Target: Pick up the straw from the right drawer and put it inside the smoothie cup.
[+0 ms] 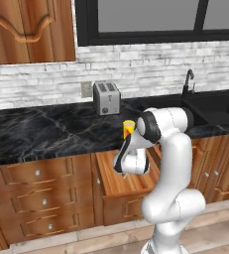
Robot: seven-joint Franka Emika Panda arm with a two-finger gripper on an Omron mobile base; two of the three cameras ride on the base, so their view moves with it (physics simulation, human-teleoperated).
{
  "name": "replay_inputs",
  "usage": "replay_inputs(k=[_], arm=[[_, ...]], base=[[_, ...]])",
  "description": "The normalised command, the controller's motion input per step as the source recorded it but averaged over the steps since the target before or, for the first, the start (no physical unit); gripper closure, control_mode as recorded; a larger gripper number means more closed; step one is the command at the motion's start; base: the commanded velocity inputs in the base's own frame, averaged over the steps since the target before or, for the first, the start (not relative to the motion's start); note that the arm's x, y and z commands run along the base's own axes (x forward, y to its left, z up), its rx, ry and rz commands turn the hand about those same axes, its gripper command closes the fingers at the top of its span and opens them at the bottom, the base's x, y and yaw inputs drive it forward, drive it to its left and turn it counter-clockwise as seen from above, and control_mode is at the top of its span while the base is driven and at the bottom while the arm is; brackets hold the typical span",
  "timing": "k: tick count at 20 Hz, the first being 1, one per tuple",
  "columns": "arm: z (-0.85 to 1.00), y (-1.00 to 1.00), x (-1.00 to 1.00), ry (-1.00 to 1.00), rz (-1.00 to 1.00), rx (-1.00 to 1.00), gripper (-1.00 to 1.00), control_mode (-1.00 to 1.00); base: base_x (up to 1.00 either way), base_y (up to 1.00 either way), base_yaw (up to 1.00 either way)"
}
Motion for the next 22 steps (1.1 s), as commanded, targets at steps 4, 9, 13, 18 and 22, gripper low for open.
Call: replay_inputs(k=[4,9,13,18,22], arm=[[-0.15,0.02,0.14,-0.06,0.0,0.0,-1.0,-1.0],[-0.14,0.0,0.13,-0.06,0.0,0.0,-1.0,-1.0],[-0.14,0.01,0.15,-0.05,0.0,0.0,-1.0,-1.0],[-0.12,0.0,0.18,-0.04,-0.01,0.0,-1.0,-1.0],[-0.13,0.0,0.2,-0.02,-0.03,0.0,-1.0,-1.0]], base=[[0.0,0.0,0.0],[0.0,0.0,0.0],[0.0,0.0,0.0],[0.0,0.0,0.0],[0.0,0.0,0.0]])
